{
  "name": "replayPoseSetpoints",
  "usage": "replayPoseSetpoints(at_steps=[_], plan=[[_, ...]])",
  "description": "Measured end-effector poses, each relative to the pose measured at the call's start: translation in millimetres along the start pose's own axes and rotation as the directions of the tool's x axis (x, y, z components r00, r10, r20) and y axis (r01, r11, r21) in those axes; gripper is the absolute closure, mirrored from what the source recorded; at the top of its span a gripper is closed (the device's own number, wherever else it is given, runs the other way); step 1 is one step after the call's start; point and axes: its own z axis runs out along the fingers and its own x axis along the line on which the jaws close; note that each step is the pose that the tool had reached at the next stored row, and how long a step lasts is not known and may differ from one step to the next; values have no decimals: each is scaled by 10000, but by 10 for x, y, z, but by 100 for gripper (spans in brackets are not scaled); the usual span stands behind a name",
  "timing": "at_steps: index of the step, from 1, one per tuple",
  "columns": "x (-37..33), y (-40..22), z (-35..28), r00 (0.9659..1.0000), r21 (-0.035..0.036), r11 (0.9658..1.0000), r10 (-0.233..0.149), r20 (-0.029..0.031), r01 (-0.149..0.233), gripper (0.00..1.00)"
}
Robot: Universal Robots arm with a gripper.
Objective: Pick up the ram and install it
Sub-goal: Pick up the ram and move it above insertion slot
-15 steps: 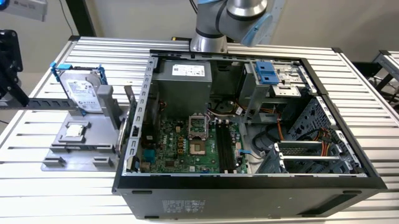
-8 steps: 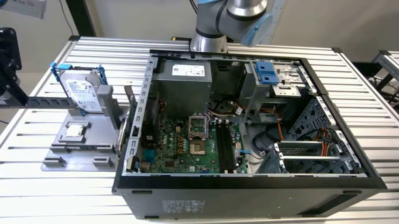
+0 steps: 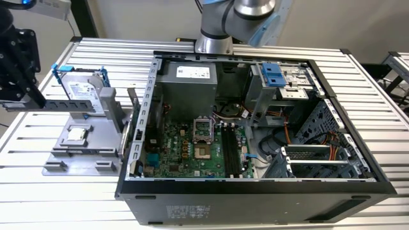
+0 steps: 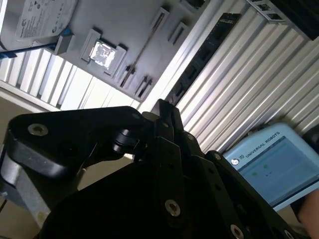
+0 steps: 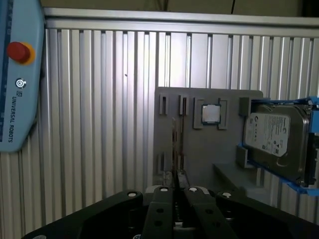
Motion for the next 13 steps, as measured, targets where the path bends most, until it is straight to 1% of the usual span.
replayPoseSetpoints(at_steps=[4, 13], plan=[[1, -164, -1, 10000, 1, 10000, -1, 1, 1, 100], [3, -575, -3, 10000, 0, 10000, 0, 1, 0, 100]])
